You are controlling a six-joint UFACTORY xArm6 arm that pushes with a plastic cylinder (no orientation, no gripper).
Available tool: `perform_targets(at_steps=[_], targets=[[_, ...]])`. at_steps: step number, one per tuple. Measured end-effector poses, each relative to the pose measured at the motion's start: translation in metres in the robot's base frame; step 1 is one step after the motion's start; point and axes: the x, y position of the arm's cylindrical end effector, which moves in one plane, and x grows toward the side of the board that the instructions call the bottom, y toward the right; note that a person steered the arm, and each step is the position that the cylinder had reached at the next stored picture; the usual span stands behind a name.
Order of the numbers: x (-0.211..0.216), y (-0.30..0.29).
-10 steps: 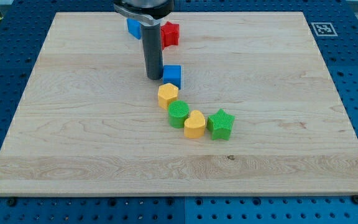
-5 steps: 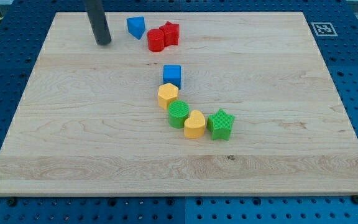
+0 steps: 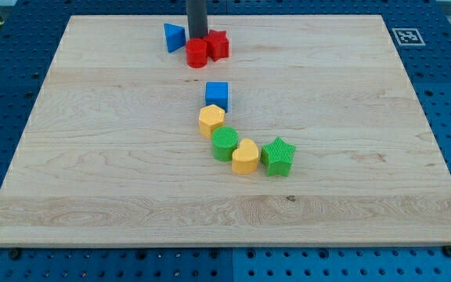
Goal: Slide the red circle above the cube
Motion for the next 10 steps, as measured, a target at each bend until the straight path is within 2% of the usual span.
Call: perform_targets(at_steps=[1, 3, 5, 7, 10], targets=[[0.017, 0.019], [0.016, 0.021], [0.022, -0.007], [0.029, -0.071], [0.053, -0.033]])
